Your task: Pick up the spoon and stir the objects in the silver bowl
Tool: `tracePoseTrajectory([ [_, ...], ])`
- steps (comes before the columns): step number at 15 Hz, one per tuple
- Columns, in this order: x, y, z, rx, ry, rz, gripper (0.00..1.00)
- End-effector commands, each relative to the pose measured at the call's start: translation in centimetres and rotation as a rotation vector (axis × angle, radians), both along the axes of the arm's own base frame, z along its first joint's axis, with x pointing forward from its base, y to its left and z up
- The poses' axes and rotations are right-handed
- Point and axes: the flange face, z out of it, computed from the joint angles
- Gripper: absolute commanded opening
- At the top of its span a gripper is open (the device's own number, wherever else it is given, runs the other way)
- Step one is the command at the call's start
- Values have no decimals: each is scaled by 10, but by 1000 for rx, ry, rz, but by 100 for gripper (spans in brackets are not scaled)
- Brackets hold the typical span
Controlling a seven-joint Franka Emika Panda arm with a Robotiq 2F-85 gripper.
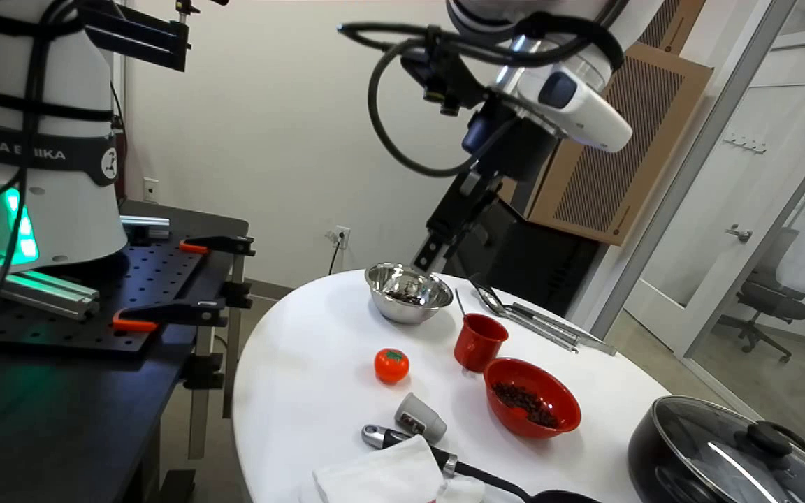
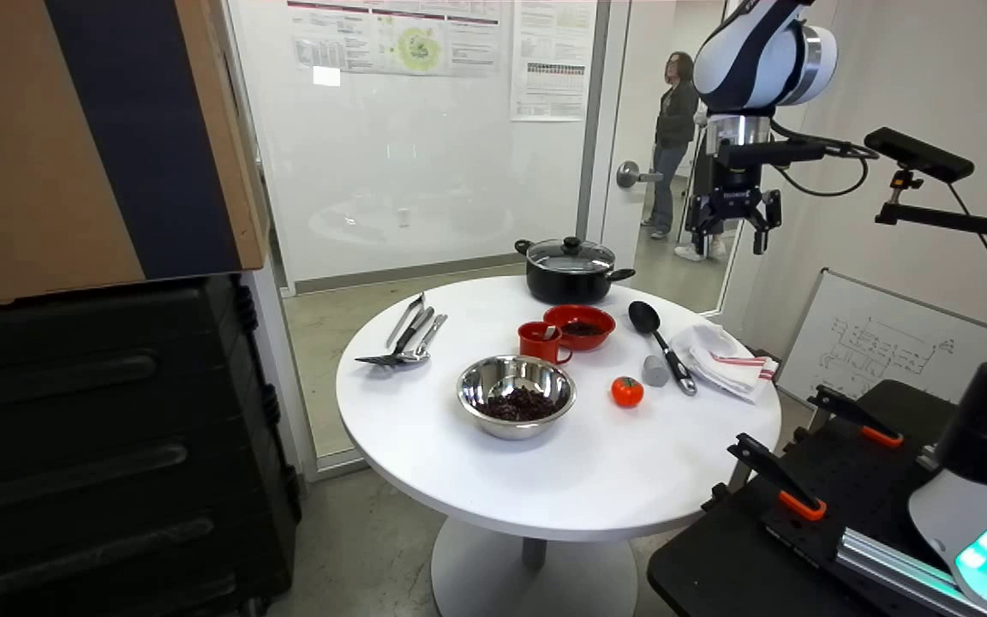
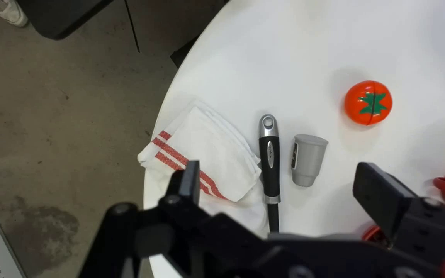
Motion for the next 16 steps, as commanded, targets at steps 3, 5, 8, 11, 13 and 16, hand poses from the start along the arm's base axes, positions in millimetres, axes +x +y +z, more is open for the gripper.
tracePoseTrajectory([
  [3, 10, -17, -65, -76, 0, 20, 100],
  [5, 18, -25, -71, -101, 16, -23, 100],
  [8, 10, -22, -74, -72, 17, -16, 100],
  [11, 11, -26, -64, -84, -6, -20, 100],
  [13, 8, -22, -70, -112, -18, -14, 100],
  [16, 0, -14, -99, -128, 30, 13, 100],
])
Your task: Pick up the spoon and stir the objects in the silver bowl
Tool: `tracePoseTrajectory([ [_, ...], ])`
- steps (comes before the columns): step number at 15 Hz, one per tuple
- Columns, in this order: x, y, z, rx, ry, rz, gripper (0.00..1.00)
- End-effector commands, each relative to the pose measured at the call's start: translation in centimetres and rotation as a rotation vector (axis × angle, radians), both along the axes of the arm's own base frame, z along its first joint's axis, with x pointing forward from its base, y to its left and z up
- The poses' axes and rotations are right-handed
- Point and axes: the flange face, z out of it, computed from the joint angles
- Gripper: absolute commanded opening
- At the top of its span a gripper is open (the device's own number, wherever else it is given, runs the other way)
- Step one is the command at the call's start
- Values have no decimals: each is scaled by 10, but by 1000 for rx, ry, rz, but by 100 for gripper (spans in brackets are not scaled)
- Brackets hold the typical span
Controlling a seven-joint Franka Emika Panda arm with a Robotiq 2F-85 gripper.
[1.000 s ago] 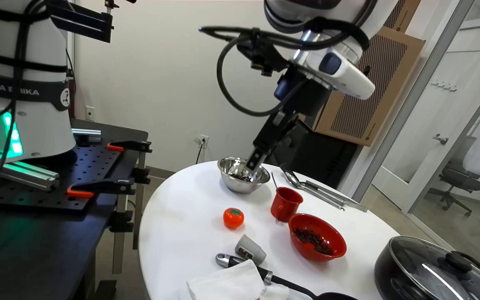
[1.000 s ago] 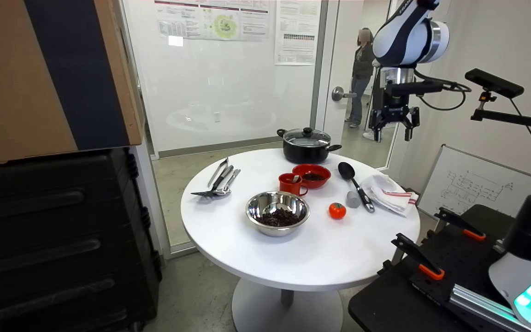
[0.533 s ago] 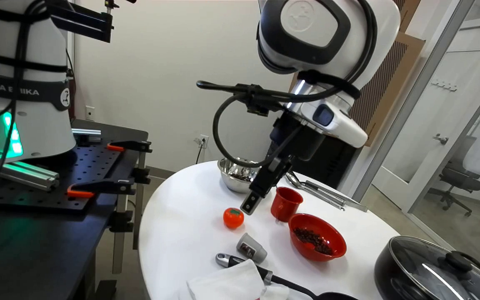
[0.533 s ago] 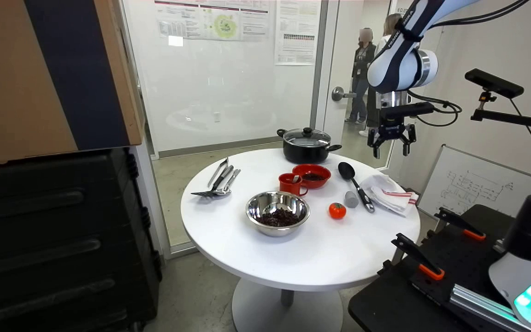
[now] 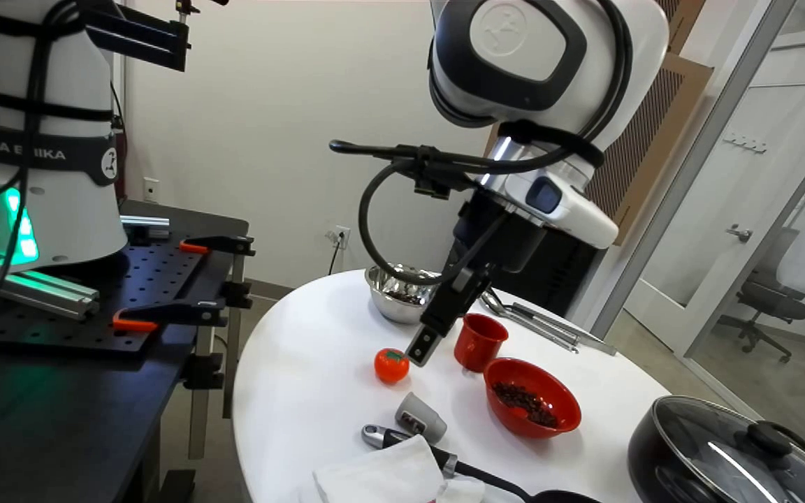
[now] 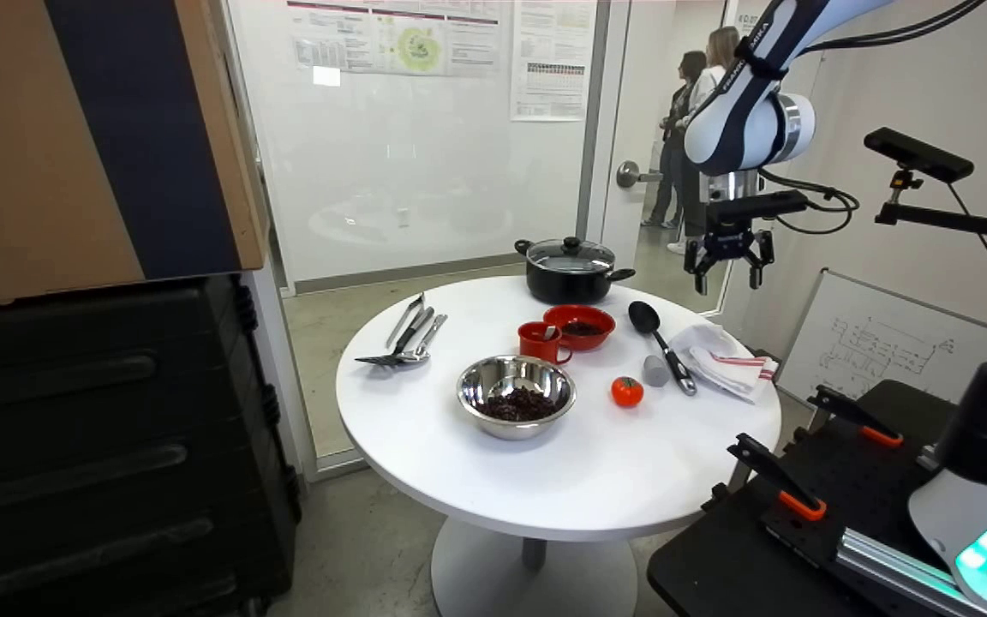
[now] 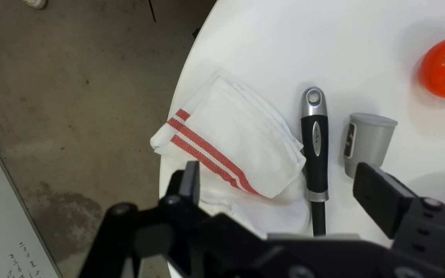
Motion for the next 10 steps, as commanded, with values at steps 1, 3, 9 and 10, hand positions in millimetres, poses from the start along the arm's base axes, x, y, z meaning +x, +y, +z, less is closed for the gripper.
tracePoseTrajectory([
  [1, -13, 13, -34, -36, 51, 23, 100],
  [3, -20, 19, -55, -47, 94, 21, 100],
  [9, -28, 31, -106, -44, 159, 17, 100],
  [10, -28, 32, -112, -45, 164, 19, 100],
])
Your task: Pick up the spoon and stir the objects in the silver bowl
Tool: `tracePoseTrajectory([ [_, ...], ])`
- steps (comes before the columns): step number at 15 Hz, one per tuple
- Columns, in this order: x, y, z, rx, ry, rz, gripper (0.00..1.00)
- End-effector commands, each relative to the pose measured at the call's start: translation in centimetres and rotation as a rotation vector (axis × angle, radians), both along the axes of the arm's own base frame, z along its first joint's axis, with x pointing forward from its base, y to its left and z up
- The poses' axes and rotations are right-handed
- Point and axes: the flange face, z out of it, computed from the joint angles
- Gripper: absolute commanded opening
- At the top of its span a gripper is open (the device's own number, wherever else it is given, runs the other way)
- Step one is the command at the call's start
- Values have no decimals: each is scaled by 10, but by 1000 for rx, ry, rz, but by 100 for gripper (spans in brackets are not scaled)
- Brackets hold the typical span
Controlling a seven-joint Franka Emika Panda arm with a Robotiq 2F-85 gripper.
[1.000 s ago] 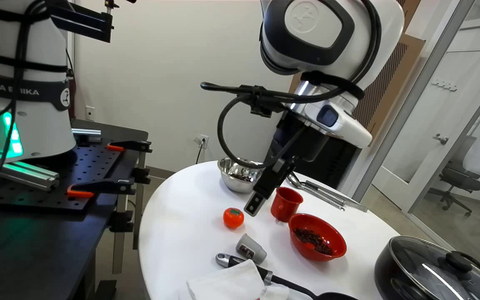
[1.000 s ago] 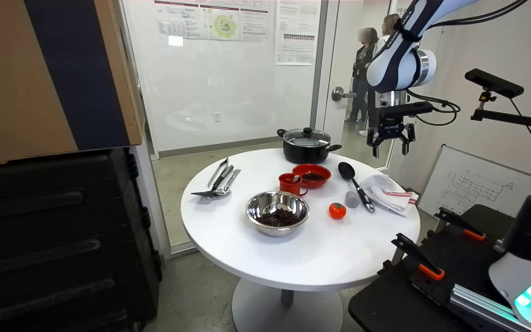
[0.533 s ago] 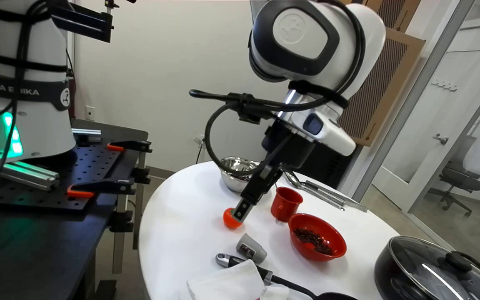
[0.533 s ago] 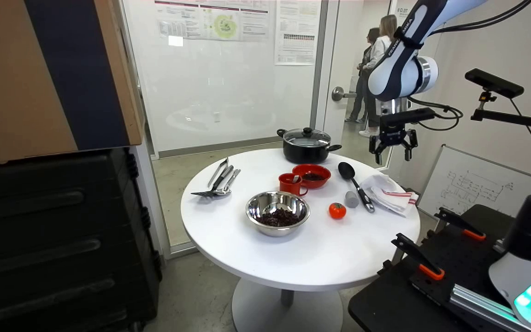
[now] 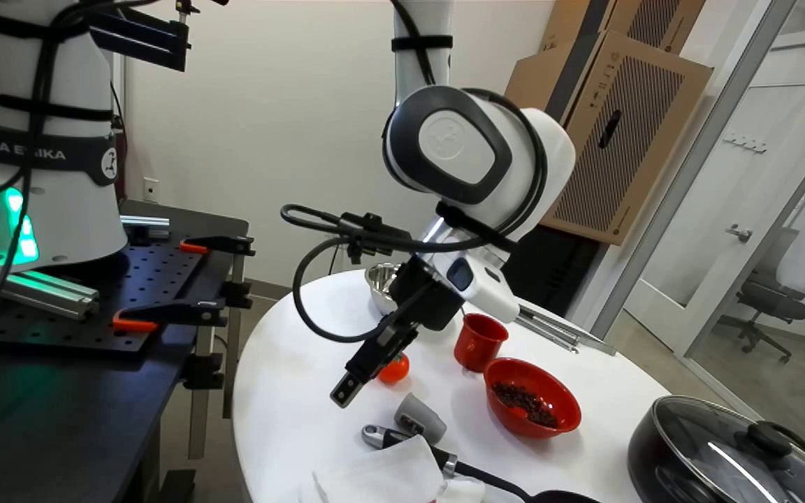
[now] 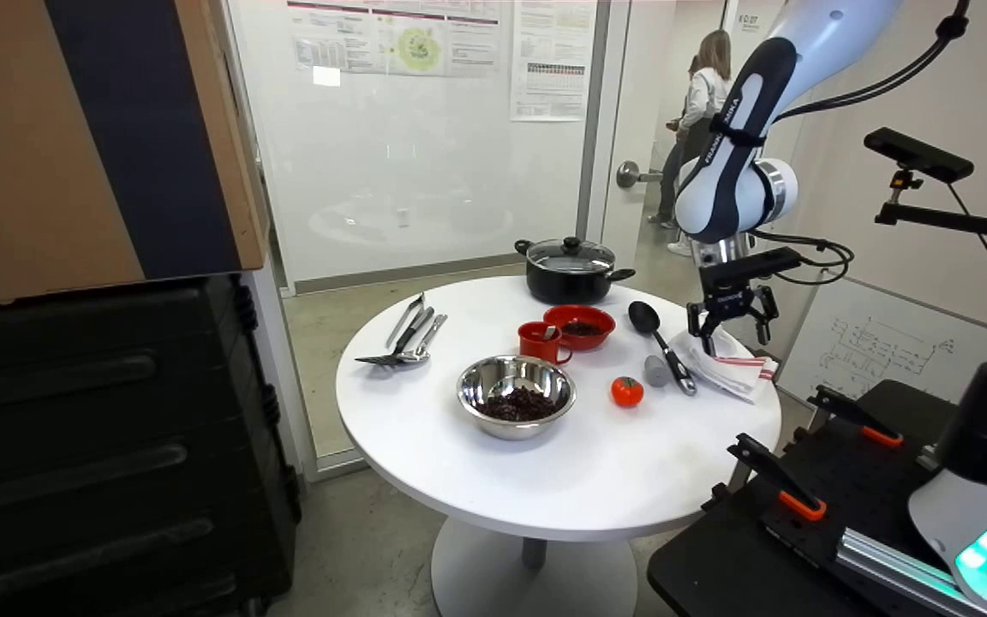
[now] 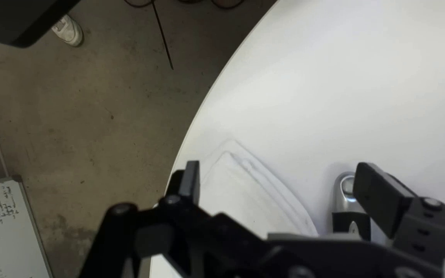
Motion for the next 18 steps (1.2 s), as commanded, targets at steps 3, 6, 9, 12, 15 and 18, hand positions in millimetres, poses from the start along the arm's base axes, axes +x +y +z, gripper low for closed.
tracePoseTrajectory([
  [3, 5, 5, -37, -21, 7, -14, 100],
  [6, 9, 6, -51, -31, -3, -30, 100],
  [9, 14, 7, -65, -25, -31, -61, 100],
  [12, 19, 10, -78, -15, -77, -63, 100],
  [15, 23, 16, -90, -9, -99, -48, 100],
  [18, 26, 21, -99, -10, -105, -36, 100],
])
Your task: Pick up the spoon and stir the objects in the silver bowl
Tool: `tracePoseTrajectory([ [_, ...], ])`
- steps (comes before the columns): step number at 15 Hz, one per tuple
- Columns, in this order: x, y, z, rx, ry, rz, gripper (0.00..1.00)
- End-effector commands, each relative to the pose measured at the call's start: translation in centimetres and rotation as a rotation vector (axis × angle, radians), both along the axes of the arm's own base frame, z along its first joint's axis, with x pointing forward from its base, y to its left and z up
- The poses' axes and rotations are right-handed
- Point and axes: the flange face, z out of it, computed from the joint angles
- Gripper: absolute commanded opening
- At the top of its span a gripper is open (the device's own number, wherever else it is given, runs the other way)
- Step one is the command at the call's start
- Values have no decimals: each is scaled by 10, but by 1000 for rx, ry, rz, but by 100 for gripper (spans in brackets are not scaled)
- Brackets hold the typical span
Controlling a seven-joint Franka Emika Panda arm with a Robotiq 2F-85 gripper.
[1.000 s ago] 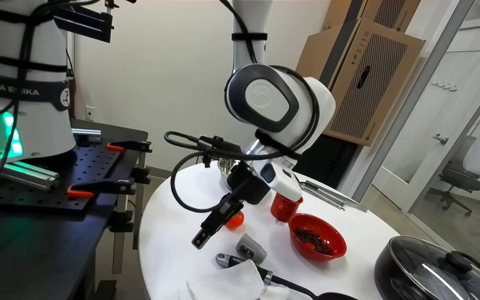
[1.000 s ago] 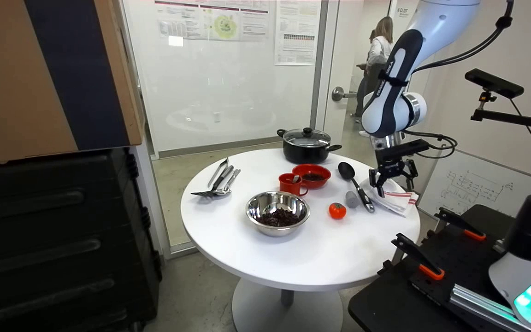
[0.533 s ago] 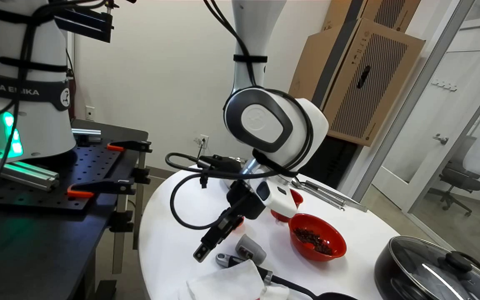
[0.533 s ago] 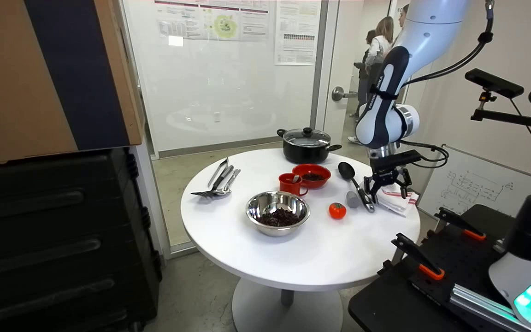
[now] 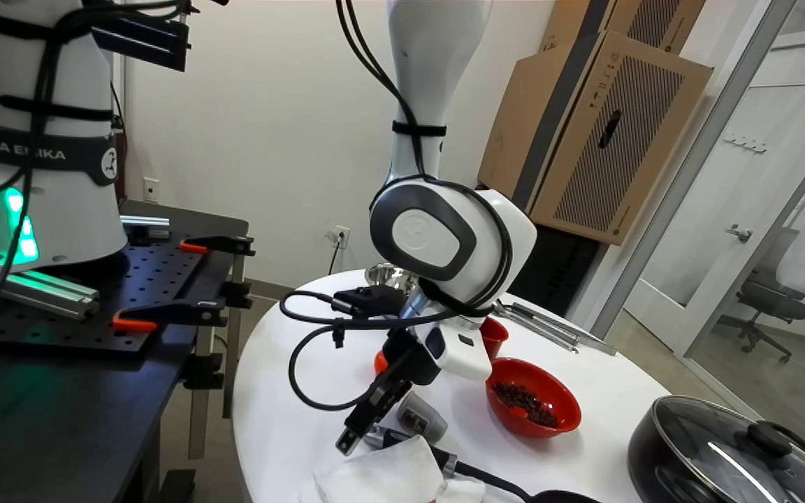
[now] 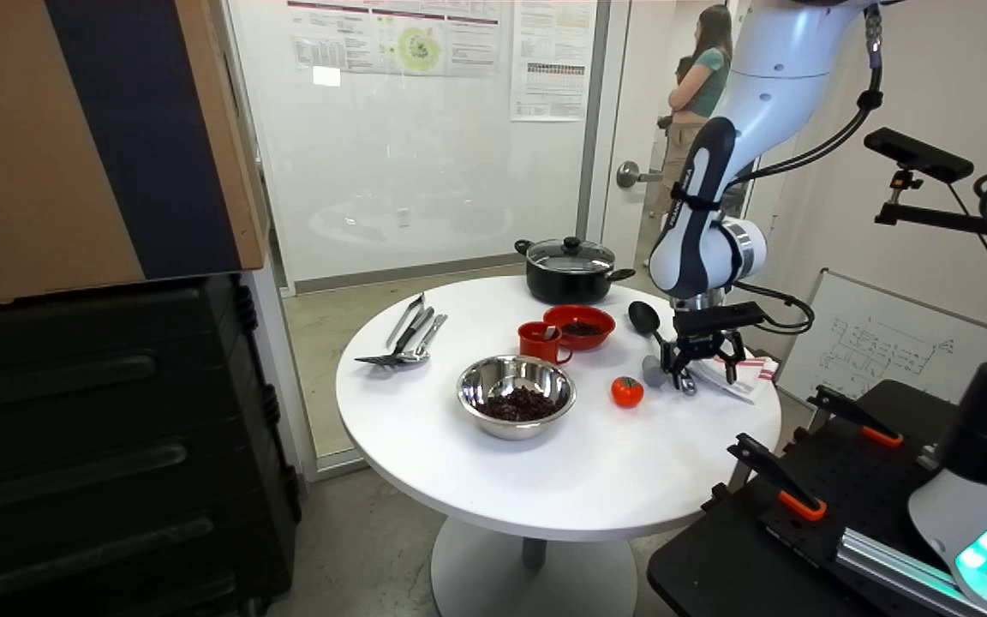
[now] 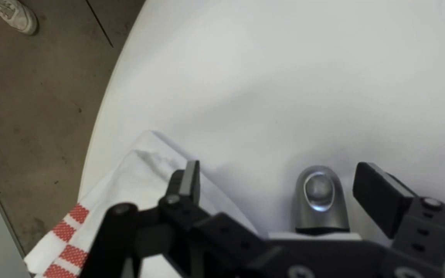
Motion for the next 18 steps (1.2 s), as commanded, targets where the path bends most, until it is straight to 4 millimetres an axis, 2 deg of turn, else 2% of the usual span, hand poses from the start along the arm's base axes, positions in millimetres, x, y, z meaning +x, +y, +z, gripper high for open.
tracePoseTrajectory([
  [1, 8, 5, -14, 1, -21, 28, 100],
  [8, 17, 7, -16, 4, -43, 68, 100],
  [18, 20, -10, -16, 71, -66, 72, 100],
])
